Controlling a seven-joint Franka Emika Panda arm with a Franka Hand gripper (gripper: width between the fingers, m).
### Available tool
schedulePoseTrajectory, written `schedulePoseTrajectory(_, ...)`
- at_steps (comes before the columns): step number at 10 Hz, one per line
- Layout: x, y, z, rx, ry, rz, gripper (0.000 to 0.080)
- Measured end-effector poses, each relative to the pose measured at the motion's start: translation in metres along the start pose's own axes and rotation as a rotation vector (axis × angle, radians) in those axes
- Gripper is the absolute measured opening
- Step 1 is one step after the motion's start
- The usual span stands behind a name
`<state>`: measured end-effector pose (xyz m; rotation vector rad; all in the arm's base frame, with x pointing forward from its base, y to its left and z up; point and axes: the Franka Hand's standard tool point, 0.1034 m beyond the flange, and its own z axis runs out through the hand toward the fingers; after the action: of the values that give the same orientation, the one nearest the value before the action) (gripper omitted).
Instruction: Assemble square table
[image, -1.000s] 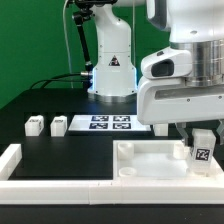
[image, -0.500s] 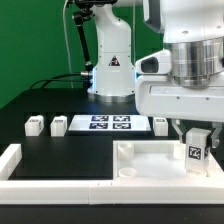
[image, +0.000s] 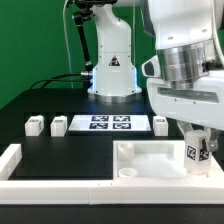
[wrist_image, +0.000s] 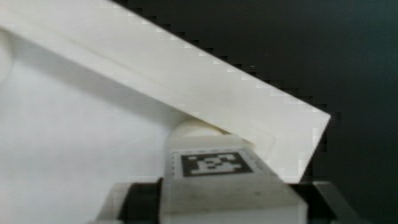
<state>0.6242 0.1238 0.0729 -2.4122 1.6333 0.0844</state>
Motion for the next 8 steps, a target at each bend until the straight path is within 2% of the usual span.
schedulePoseTrajectory(2, -0.0014, -0.0001, 0.0004, -0.001, 0.0, -0.02, 0.03)
schedulePoseTrajectory(4, -0.003, 0.0008, 0.0011, -0.007, -0.002, -0.167, 0.0606)
schedulePoseTrajectory(6, -0.003, 0.0007, 0.0007, -0.037, 0.004, -0.496, 0.0636)
schedulePoseTrajectory(8, 0.0021, 0.0017, 0.0016, -0.036, 0.004, -0.661, 0.0647)
